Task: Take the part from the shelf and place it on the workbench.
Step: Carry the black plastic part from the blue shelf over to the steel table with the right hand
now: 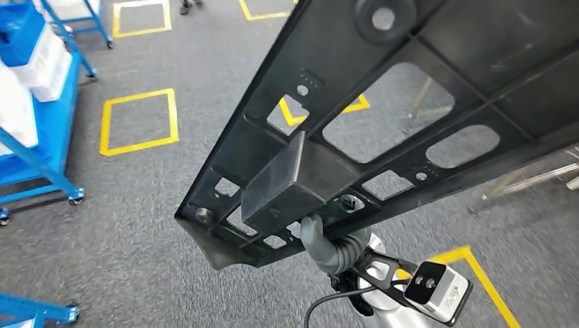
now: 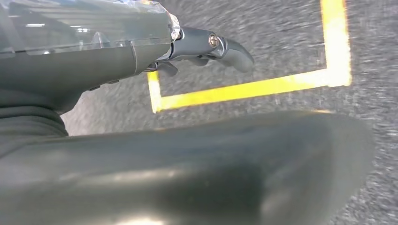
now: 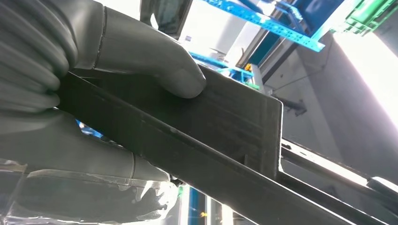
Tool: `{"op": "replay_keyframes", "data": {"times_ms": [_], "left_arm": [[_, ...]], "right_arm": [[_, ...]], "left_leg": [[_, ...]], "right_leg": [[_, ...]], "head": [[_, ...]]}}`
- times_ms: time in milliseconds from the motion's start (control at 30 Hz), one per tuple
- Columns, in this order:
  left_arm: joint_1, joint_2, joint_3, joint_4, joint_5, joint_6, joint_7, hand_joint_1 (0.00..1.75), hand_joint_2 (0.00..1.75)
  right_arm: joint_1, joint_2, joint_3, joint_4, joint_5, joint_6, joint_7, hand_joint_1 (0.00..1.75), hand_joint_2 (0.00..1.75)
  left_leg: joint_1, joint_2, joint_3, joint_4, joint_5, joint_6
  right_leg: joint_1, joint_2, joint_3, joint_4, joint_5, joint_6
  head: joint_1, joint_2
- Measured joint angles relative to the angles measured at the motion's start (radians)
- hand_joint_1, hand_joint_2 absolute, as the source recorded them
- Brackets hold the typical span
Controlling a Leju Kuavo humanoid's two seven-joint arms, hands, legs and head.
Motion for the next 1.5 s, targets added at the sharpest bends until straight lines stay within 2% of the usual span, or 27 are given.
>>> {"op": "replay_keyframes", "data": {"times_ms": [67,133,200,233,267,300,333,400,467,500,567,633,700,733,767,800,867,933,1000,1100,1233,1267,1333,1367,1400,1467,1500], "left_arm": [[-0.004,0.000,0.000,0.000,0.000,0.000,0.001,0.00,0.00],[-0.004,0.000,0.001,0.000,0.001,0.000,0.002,0.00,0.00],[-0.002,0.001,0.002,0.000,0.001,0.002,0.002,0.00,0.00],[-0.001,0.001,0.002,0.000,0.001,0.003,0.003,0.00,0.00],[0.000,0.001,0.003,0.000,0.001,0.004,0.003,0.00,0.00],[0.000,0.001,0.004,0.000,0.001,0.004,0.003,0.00,0.00],[-0.001,0.001,0.004,0.000,0.001,0.005,0.003,0.00,0.00],[-0.003,0.000,0.004,0.000,0.001,0.005,0.003,0.00,0.00],[-0.004,0.000,0.004,0.000,0.001,0.005,0.003,0.00,0.00],[-0.004,0.000,0.004,0.000,0.001,0.005,0.003,0.00,0.00],[-0.006,0.000,0.004,0.000,0.000,0.005,0.004,0.00,0.00],[-0.007,-0.001,0.004,0.000,-0.002,0.005,0.004,0.00,0.00],[-0.005,-0.002,0.004,0.000,-0.006,0.006,0.006,0.00,0.00],[-0.004,-0.002,0.004,0.000,-0.007,0.006,0.008,0.00,0.00],[-0.003,-0.002,0.004,0.000,-0.009,0.005,0.010,0.00,0.00],[-0.002,-0.002,0.004,0.000,-0.011,0.004,0.011,0.00,0.00],[-0.001,-0.002,0.004,0.000,-0.016,0.002,0.014,0.00,0.00],[-0.002,-0.002,0.004,0.000,-0.017,0.003,0.013,0.00,0.00],[-0.003,-0.002,0.004,0.000,-0.016,0.004,0.011,0.00,0.00],[-0.007,-0.004,0.004,0.000,-0.014,0.005,0.010,0.00,0.00],[-0.006,-0.005,0.004,0.000,-0.013,0.005,0.010,0.00,0.00],[-0.006,-0.006,0.004,0.000,-0.013,0.005,0.010,0.00,0.00],[-0.005,-0.005,0.005,0.000,-0.011,0.005,0.011,0.00,0.00],[-0.004,-0.005,0.006,0.000,-0.011,0.006,0.012,0.00,0.00],[-0.003,-0.005,0.007,0.000,-0.010,0.006,0.013,0.00,0.00],[-0.002,-0.006,0.007,0.000,-0.011,0.007,0.013,0.00,0.00],[-0.002,-0.006,0.007,0.000,-0.012,0.007,0.013,0.00,0.00]], "right_arm": [[0.003,0.000,0.000,0.000,-0.001,0.000,0.000,1.75,1.75],[0.003,0.000,-0.001,0.000,-0.001,0.001,0.000,1.75,1.75],[0.003,0.000,-0.001,0.000,-0.003,0.004,0.000,1.75,1.75],[0.005,0.000,-0.002,0.000,-0.004,0.008,0.000,1.75,1.75],[0.006,0.000,-0.004,0.000,-0.005,0.011,0.000,1.75,1.75],[0.007,0.000,-0.006,0.000,-0.006,0.014,0.000,1.75,1.75],[0.007,0.000,-0.008,0.000,-0.007,0.015,0.000,1.75,1.75],[0.007,0.000,-0.012,0.000,-0.008,0.015,0.000,1.75,1.75],[0.005,0.000,-0.015,0.000,-0.009,0.015,0.000,1.75,1.75],[0.005,0.000,-0.015,0.000,-0.010,0.015,0.000,1.75,1.75],[0.004,0.000,-0.017,0.000,-0.010,0.015,0.000,1.75,1.75],[0.002,0.001,-0.018,0.000,-0.010,0.015,0.000,1.75,1.75],[0.000,0.003,-0.018,0.000,-0.008,0.013,0.000,1.75,1.75],[0.000,0.004,-0.018,0.001,-0.006,0.011,0.000,1.75,1.75],[0.001,0.005,-0.018,0.002,-0.004,0.009,0.000,1.75,1.75],[0.003,0.005,-0.018,0.003,-0.002,0.007,0.000,1.75,1.75],[0.006,0.005,-0.018,0.003,0.000,0.001,0.000,1.75,1.75],[0.007,0.005,-0.018,0.003,0.000,-0.003,0.000,1.75,1.75],[0.010,0.005,-0.021,0.003,-0.001,-0.003,0.000,1.75,1.75],[0.018,0.004,-0.027,0.001,-0.003,0.000,0.000,1.75,1.75],[0.020,0.004,-0.028,0.000,-0.004,0.001,0.000,1.75,1.75],[0.020,0.004,-0.029,0.000,-0.004,0.001,0.000,1.75,1.75],[0.022,0.004,-0.033,-0.002,-0.005,0.009,0.000,1.75,1.75],[0.027,0.003,-0.036,-0.003,-0.005,0.016,0.000,1.75,1.75],[0.031,0.003,-0.040,-0.003,-0.005,0.024,0.000,1.75,1.75],[0.039,0.003,-0.044,-0.004,-0.005,0.031,0.000,1.75,1.75],[0.039,0.003,-0.046,-0.005,-0.005,0.032,0.000,1.75,1.75]], "left_leg": [[0.000,0.021,0.002,-0.006,0.004,0.013],[0.001,0.046,0.006,-0.014,0.009,0.027],[-0.003,0.071,0.007,-0.016,0.009,0.036],[-0.006,0.084,0.007,-0.016,0.008,0.038],[-0.008,0.098,0.007,-0.016,0.007,0.039],[-0.009,0.111,0.007,-0.016,0.005,0.039],[-0.010,0.122,0.009,-0.016,0.004,0.038],[-0.013,0.142,0.015,-0.016,0.000,0.034],[-0.016,0.158,0.020,-0.016,-0.005,0.026],[-0.017,0.165,0.021,-0.016,-0.006,0.021],[-0.016,0.178,0.025,-0.018,-0.010,0.011],[-0.013,0.147,0.015,0.016,-0.038,0.002],[-0.010,0.098,-0.035,0.126,-0.098,-0.003],[-0.009,0.087,-0.069,0.195,-0.127,-0.005],[-0.009,0.083,-0.096,0.247,-0.141,-0.007],[-0.008,0.081,-0.108,0.265,-0.134,-0.007],[-0.006,0.075,-0.078,0.184,-0.068,-0.008],[-0.001,0.037,-0.020,0.052,-0.011,-0.005],[-0.001,0.008,0.005,-0.003,-0.002,0.001],[-0.003,0.028,0.007,-0.011,0.003,0.016],[0.001,0.035,0.010,-0.016,0.006,0.022],[0.001,0.037,0.010,-0.017,0.007,0.023],[-0.002,0.056,0.011,-0.020,0.008,0.031],[-0.005,0.080,0.012,-0.022,0.007,0.035],[-0.007,0.106,0.014,-0.022,0.005,0.036],[-0.012,0.148,0.020,-0.022,-0.003,0.030],[-0.014,0.157,0.023,-0.021,-0.006,0.024]], "right_leg": [[-0.002,0.011,-0.006,0.001,0.002,0.012],[0.001,-0.029,-0.028,0.045,-0.026,0.021],[0.001,-0.087,-0.087,0.169,-0.088,0.027],[-0.001,-0.101,-0.121,0.236,-0.114,0.030],[-0.003,-0.108,-0.144,0.280,-0.125,0.031],[-0.003,-0.111,-0.147,0.286,-0.116,0.030],[-0.003,-0.116,-0.127,0.248,-0.091,0.028],[0.004,-0.150,-0.048,0.101,-0.030,0.017],[0.015,-0.181,0.002,0.004,-0.005,0.003],[0.019,-0.184,0.005,-0.006,-0.007,-0.002],[0.017,-0.162,0.004,-0.011,-0.001,-0.010],[0.011,-0.140,0.010,-0.023,0.006,-0.021],[0.008,-0.119,0.014,-0.029,0.009,-0.029],[0.009,-0.107,0.014,-0.029,0.009,-0.031],[0.010,-0.093,0.014,-0.028,0.009,-0.032],[0.010,-0.079,0.014,-0.027,0.009,-0.032],[0.009,-0.050,0.015,-0.021,0.007,-0.029],[0.008,-0.025,0.012,-0.011,0.002,-0.021],[0.006,-0.005,0.003,-0.005,0.003,-0.009],[0.003,0.017,-0.005,-0.007,0.009,0.008],[0.005,0.020,-0.007,-0.007,0.009,0.012],[0.005,0.016,-0.007,-0.006,0.008,0.012],[0.005,-0.044,-0.044,0.074,-0.039,0.016],[0.002,-0.077,-0.073,0.133,-0.059,0.020],[-0.001,-0.112,-0.084,0.157,-0.062,0.023],[-0.001,-0.154,-0.044,0.081,-0.018,0.021],[0.003,-0.170,-0.014,0.022,0.000,0.017]], "head": [[0.000,0.000],[0.000,0.000],[0.000,0.000],[0.000,0.000],[0.000,0.000],[0.000,0.000],[0.000,0.000],[0.000,0.000],[0.000,0.000],[0.000,0.000],[0.000,0.000],[0.000,0.000],[0.000,0.000],[0.000,0.000],[0.000,0.000],[0.000,0.000],[0.000,0.000],[0.000,0.000],[0.000,0.000],[0.000,0.000],[0.000,0.000],[0.000,0.000],[0.000,0.000],[0.000,0.000],[0.000,0.000],[0.000,0.000],[0.000,0.000]]}}
